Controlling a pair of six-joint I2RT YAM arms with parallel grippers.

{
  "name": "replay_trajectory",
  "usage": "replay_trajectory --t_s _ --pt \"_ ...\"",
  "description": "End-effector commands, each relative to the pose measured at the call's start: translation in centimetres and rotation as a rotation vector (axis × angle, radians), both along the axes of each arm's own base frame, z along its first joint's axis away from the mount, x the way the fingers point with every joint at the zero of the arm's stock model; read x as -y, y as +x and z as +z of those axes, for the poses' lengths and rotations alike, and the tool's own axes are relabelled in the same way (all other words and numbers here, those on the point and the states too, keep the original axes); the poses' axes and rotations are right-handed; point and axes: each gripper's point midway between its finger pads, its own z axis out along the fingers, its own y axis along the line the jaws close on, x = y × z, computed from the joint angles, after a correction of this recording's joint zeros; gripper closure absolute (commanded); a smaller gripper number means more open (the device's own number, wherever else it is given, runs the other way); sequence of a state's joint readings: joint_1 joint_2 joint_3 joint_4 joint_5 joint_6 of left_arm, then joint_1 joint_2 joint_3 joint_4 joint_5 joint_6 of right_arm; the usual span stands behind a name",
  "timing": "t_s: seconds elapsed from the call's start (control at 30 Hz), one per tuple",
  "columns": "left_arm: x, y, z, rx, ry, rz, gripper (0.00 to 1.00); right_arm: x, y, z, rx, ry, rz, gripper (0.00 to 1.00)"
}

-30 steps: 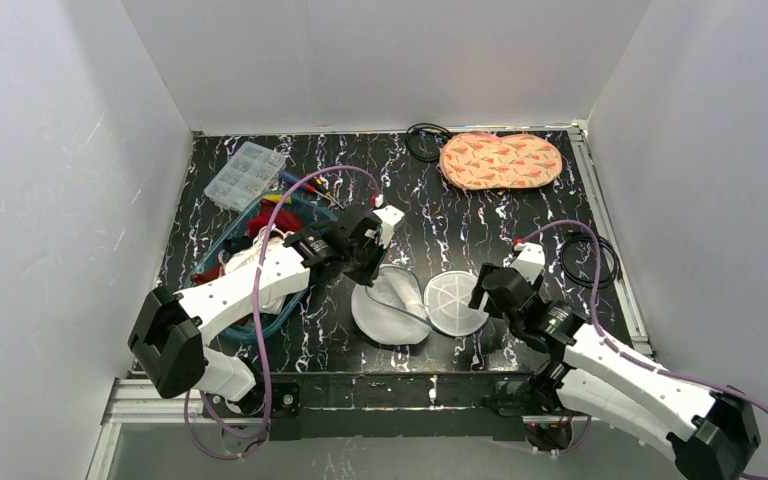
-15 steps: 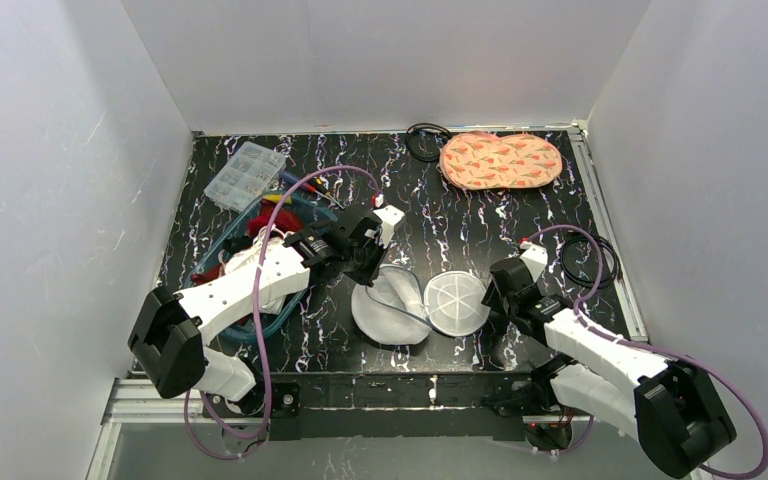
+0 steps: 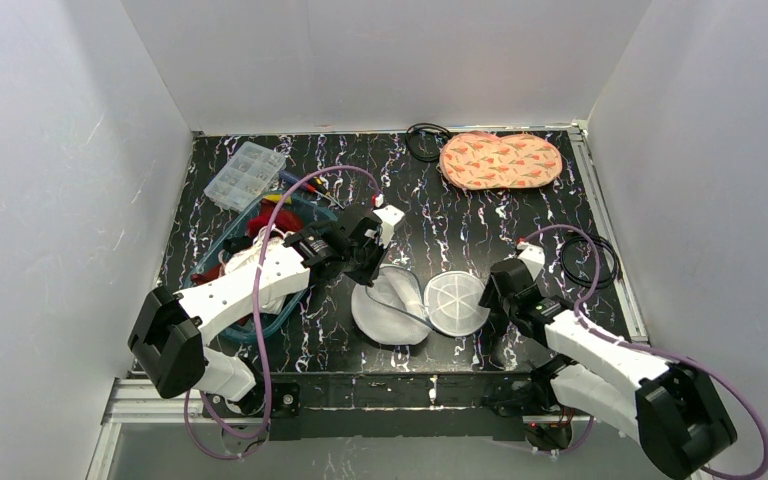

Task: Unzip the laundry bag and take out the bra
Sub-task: Close the laundry bag at the center of the board.

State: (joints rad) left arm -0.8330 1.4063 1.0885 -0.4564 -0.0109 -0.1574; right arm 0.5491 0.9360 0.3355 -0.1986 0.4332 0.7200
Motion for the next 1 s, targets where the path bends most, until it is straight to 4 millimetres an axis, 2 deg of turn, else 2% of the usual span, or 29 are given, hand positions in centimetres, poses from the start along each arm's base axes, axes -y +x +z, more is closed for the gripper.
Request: replay_trajectory --t_s 0.0,0.07,0.17,0.27,0.3,0.33,0.37,0.53,0.77,0.9,0.97 --pt "0.2 0.1 1.8 0.022 -0.039 -0.001 1.0 -0.4 0.4 -0.7 -0.016 0.002 0.012 0.46" --pt "0.2 0.1 1.9 0.024 -0.042 -0.001 1.0 -0.5 0.4 -1.0 -0.025 0.0 0.014 0.5" --pt "0.2 0.0 2.3 0.031 -0.052 0.001 1.0 -0.7 0.2 -1.5 -0.057 -0.008 0.028 0.63" --pt "0.2 0.0 2.6 0.032 -0.059 0.01 1.0 -0.8 0.1 -1.5 -0.068 -0.01 0.039 0.78" --pt "0.1 0.0 2.6 0.032 -0.061 0.015 1.0 -0.7 0.0 -1.4 -0.068 -0.014 0.04 0.85" --pt "0.0 0.0 2.7 0.032 -0.062 0.021 0.99 -0.7 0.1 -0.9 -0.056 -0.011 0.041 0.96" --pt "-0.1 0.0 2.8 0.036 -0.064 0.03 0.98 -0.6 0.0 -0.6 -0.054 -0.015 0.04 0.99" --pt "-0.7 -0.3 3.4 0.035 -0.084 0.078 0.89 -0.5 0.6 3.4 0.015 -0.007 0.048 0.99" --pt "-1.6 -1.9 4.5 -0.016 -0.164 0.181 0.57 -0.9 0.6 10.1 0.102 0.015 0.114 0.99" --pt "-2.3 -3.2 4.7 -0.064 -0.226 0.264 0.51 -2.0 0.0 12.6 0.107 0.046 0.199 0.99" --pt "-2.3 -4.0 4.8 -0.093 -0.269 0.298 0.49 -2.4 -0.5 13.1 0.092 0.055 0.241 0.99"
